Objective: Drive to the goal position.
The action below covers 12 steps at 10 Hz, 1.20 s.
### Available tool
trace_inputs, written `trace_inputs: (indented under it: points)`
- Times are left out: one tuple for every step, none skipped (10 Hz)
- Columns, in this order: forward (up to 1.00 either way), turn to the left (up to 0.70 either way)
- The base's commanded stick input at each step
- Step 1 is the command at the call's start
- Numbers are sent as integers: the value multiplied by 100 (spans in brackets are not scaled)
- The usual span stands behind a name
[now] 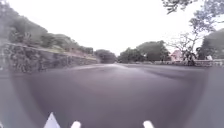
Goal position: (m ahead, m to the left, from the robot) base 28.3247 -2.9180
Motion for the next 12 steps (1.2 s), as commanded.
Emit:
trace_inputs:
  points:
    - [70, 0]
    - [70, 0]
    - [70, 0]
    - [70, 0]
    - [70, 0]
    - [70, 0]
    - [70, 0]
    - [70, 0]
    - [70, 0]
    - [70, 0]
    - [70, 0]
    - [70, 0]
